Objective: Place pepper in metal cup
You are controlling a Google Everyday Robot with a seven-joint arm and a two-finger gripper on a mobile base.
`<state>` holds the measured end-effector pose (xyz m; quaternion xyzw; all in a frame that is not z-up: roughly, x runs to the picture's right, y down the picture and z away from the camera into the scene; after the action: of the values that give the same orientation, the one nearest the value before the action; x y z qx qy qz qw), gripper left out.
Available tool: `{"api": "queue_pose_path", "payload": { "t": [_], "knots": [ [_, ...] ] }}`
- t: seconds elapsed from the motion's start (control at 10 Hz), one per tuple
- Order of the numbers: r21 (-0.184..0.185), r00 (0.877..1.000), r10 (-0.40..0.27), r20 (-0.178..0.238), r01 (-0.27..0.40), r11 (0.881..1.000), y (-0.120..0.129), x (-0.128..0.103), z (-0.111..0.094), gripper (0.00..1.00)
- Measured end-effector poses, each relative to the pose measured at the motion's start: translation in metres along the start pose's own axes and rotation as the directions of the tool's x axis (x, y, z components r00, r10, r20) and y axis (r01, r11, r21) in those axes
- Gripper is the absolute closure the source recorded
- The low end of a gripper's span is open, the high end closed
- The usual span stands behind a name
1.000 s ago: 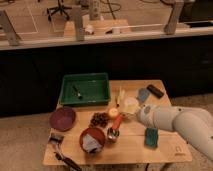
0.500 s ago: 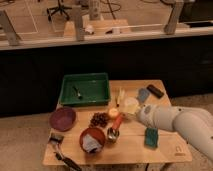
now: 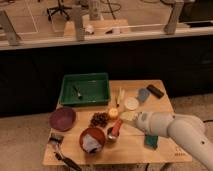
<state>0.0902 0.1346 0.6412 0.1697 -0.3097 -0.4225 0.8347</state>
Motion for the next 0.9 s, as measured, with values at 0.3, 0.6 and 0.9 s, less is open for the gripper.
{"api": "queue_pose_path", "payload": {
  "t": [0.3,0.6,0.9],
  "knots": [
    [0.021,1.0,-0.011,0.015,0.011,1.0,0.025,-0.009,0.02,0.87],
    [0.03,1.0,-0.019,0.011,0.018,0.999,0.024,-0.003,0.025,0.87],
    [0.029,1.0,-0.018,0.01,0.017,0.999,0.025,-0.002,0.024,0.87]
  ]
}}
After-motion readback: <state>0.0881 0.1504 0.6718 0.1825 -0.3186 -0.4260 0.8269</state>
